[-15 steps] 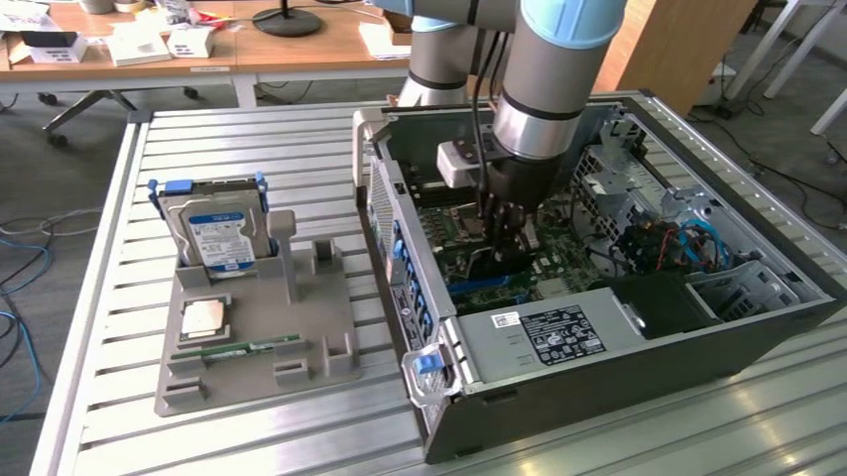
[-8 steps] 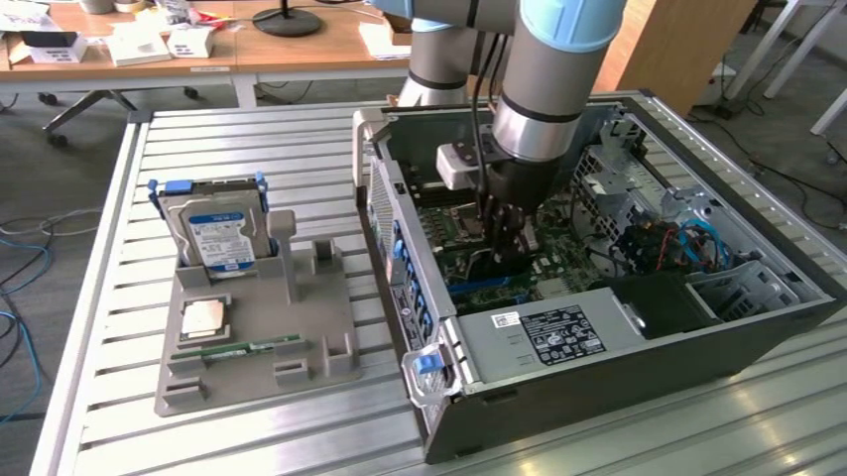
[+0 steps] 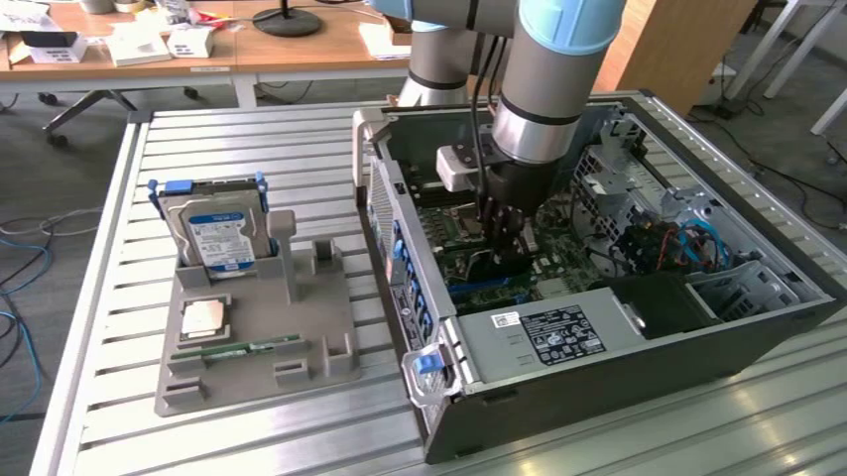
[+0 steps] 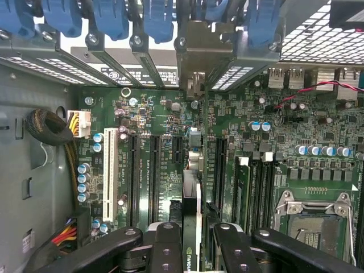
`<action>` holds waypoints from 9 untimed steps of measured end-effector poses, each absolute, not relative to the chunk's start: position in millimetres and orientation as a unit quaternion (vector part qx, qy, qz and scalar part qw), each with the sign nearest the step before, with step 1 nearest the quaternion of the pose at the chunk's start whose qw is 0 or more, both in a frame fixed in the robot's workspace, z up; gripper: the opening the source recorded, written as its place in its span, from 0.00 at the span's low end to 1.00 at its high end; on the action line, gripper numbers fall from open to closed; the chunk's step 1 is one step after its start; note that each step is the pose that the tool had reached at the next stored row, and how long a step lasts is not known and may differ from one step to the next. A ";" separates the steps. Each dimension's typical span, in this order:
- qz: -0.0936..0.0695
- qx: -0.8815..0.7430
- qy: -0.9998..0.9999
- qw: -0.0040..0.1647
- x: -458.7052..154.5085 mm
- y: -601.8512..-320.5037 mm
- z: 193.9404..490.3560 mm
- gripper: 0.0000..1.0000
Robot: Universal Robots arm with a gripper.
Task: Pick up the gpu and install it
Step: 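Insert the gpu into the slot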
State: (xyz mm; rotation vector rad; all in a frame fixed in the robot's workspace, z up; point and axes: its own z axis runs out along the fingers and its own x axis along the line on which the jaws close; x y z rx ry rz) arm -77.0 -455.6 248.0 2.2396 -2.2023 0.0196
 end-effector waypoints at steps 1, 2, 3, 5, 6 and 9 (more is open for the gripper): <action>0.006 0.713 -0.701 0.000 -77.0 -455.6 247.9 0.26; 0.006 0.713 -0.701 0.000 -76.9 -455.5 247.7 0.26; 0.006 0.713 -0.701 0.000 -77.0 -455.5 247.7 0.26; 0.006 0.713 -0.701 0.000 -76.9 -455.5 247.7 0.26; 0.006 0.713 -0.701 0.000 -77.0 -455.5 247.7 0.26; 0.006 0.713 -0.701 0.000 -77.0 -455.5 247.3 0.26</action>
